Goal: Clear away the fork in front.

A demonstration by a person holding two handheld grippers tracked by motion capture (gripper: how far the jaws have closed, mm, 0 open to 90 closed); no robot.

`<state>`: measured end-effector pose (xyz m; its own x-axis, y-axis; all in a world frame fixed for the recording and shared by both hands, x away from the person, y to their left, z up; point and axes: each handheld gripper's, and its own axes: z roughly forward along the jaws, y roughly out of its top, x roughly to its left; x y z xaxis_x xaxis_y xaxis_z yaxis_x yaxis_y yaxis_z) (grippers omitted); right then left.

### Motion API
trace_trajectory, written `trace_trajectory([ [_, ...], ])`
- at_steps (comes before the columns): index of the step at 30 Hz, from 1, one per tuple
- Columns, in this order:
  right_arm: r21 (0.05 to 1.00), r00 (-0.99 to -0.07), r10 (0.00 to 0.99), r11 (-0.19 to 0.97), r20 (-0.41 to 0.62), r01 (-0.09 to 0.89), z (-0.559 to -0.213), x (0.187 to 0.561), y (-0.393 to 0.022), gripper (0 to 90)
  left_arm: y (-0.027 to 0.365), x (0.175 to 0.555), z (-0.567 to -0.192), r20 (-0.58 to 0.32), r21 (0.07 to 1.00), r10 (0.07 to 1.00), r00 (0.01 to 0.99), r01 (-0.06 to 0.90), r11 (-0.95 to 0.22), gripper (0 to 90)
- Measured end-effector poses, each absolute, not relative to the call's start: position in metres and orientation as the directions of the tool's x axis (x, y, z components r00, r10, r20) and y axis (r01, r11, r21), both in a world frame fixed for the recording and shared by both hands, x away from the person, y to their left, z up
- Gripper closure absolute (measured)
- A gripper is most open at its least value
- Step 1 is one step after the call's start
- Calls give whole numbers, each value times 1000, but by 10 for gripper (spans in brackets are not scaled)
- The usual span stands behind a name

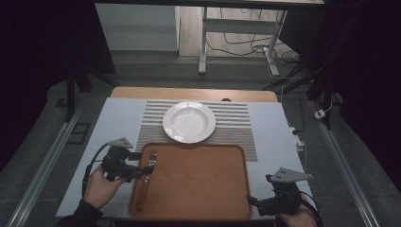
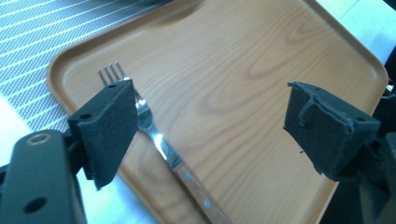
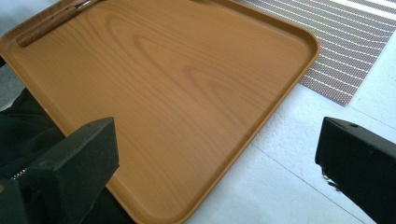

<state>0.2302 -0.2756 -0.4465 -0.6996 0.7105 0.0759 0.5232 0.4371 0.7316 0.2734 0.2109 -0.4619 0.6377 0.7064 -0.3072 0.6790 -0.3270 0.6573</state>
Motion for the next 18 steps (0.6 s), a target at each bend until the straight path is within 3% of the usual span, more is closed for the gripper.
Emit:
trace_trajectory([
  [18, 732, -698, 713, 436, 74, 523, -446, 230, -276, 0, 245, 224, -462, -294, 704, 731, 615, 657, -269, 7],
])
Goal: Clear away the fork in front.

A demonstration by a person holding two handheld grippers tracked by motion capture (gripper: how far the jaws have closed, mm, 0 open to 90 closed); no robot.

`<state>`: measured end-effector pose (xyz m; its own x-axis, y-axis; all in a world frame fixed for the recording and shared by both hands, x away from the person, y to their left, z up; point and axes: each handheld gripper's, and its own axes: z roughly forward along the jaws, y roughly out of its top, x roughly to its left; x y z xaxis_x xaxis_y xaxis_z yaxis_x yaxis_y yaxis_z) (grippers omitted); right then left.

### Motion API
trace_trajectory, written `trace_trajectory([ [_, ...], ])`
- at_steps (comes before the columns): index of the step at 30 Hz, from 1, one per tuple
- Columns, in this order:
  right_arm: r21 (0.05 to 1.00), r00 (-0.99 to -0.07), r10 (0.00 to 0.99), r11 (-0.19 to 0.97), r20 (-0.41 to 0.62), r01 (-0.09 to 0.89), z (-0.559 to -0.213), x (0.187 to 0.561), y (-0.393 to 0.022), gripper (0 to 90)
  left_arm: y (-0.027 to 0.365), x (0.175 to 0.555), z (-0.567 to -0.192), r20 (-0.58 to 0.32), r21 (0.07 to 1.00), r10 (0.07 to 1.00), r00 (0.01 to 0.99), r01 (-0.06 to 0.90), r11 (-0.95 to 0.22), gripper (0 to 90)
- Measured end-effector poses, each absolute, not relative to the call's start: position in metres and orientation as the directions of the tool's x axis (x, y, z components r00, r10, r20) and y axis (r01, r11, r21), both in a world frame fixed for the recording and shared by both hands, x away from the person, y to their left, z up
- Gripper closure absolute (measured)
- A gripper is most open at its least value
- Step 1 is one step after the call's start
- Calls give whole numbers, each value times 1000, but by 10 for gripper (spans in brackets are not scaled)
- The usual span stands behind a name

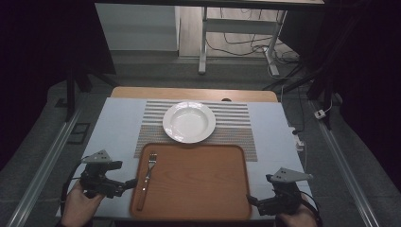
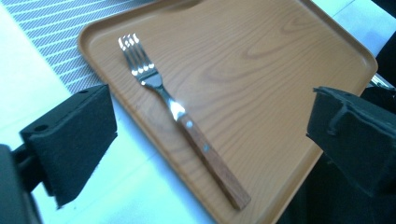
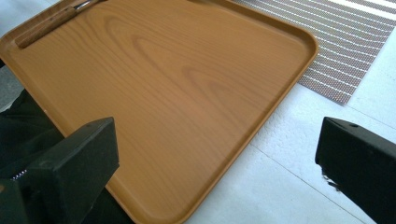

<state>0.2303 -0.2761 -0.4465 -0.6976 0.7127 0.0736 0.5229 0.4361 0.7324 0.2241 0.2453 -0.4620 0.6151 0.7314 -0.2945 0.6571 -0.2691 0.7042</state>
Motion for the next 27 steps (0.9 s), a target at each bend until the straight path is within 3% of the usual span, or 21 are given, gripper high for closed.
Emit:
trace_trajectory([
  [27, 725, -696, 714, 444, 69, 527, -447, 231, -274, 0, 275, 190, -478, -294, 668, 779, 554, 702, -247, 0],
])
